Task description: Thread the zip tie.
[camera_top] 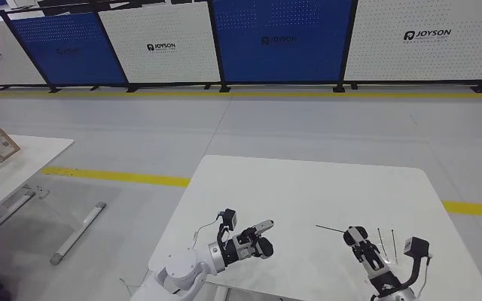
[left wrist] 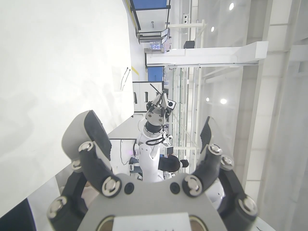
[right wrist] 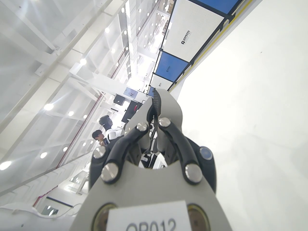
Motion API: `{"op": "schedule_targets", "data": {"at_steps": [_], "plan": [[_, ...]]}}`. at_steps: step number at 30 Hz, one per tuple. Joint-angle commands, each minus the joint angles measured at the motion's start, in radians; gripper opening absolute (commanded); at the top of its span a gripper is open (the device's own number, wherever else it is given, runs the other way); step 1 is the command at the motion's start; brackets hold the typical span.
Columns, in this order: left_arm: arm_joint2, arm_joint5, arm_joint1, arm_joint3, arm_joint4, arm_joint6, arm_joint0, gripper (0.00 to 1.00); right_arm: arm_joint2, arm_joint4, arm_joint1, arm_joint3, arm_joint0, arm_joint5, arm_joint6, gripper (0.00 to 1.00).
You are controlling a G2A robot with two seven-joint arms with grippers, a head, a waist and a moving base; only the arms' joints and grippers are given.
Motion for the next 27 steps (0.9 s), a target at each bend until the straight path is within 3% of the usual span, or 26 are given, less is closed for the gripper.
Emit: {"op": "schedule_targets", "data": {"at_steps": [1, 7, 11, 18, 27], "plan": [[0.024, 0.007, -0.003, 0.013, -0.002, 0.006, -0.023, 1.0, 0.0, 0.0, 0.0, 0.0, 0.0, 0.0, 0.0, 0.0], [0.036, 0.012, -0.003, 0.02, 0.008, 0.005, -0.036, 1.0, -0.002, -0.001, 0.0, -0.001, 0.001, 0.0, 0.004, 0.0], [0.036, 0.012, -0.003, 0.02, 0.008, 0.005, -0.036, 1.0, -0.004, 0.02, 0.004, 0.0, -0.003, -0.038, 0.1, 0.0], [0.036, 0.012, -0.003, 0.02, 0.008, 0.005, -0.036, 1.0, 0.049, 0.124, 0.017, 0.009, -0.005, -0.056, 0.28, 0.0], [0.036, 0.012, -0.003, 0.02, 0.008, 0.005, -0.036, 1.0, 0.051, 0.124, 0.017, 0.009, -0.006, -0.056, 0.282, 0.0]]}}
